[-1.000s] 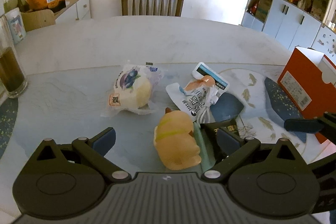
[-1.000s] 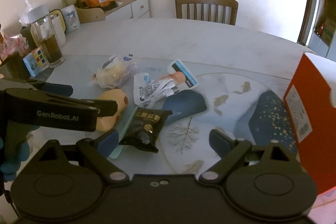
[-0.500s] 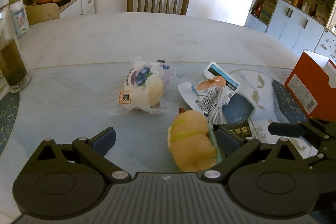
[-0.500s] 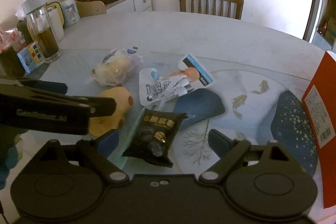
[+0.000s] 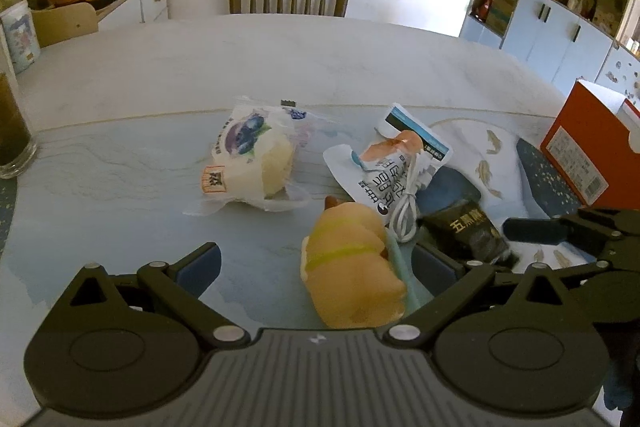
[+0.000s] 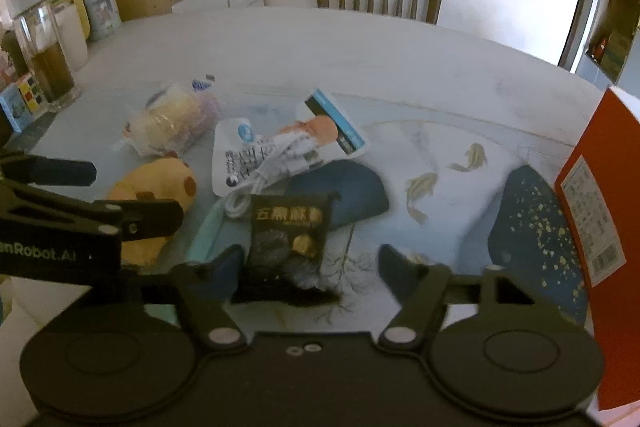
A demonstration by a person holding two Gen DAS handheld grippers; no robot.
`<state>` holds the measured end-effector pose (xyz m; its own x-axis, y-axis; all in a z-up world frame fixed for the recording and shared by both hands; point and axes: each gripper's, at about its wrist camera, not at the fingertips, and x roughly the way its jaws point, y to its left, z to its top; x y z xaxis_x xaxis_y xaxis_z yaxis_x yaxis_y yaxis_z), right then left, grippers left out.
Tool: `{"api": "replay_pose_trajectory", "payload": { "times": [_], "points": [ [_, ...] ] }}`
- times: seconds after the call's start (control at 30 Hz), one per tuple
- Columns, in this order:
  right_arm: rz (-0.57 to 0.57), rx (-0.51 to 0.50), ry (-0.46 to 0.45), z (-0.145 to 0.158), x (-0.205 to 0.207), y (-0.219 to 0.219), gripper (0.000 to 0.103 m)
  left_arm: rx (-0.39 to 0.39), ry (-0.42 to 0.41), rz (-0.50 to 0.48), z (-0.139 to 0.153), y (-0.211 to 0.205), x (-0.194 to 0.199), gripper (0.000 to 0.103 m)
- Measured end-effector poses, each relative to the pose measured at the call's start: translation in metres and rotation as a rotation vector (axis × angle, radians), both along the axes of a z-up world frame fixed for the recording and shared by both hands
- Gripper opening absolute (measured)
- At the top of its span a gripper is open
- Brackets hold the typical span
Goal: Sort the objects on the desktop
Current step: 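Grasp the black snack bag with the right tool while the left tool grasps the yellow plush toy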
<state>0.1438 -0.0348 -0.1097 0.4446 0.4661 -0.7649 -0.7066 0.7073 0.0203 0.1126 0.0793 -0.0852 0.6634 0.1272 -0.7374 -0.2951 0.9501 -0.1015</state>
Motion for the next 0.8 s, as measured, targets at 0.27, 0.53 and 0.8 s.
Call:
{"api": "replay_pose_trajectory", "payload": {
  "times": [0.27,0.53,0.8],
  "points": [
    [0.024,0.007,-0.026,-0.0019,0.0009,0.0001,0.063,-0.019,0.007,-0.002,-0.0058,0.0002,0.0041,0.084],
    [0.054,0.02,-0.034,-0.0008,-0.001,-0.0003,0.048,-0.037,0.008,0.002,-0.0093,0.0025,0.0028,0.074],
    [0.04,0.015,-0.036,0.0013,0.0,-0.0011,0.038,-0.056,0.004,-0.028,-0.0072,-0.0021,0.0033,0.048]
  ]
}}
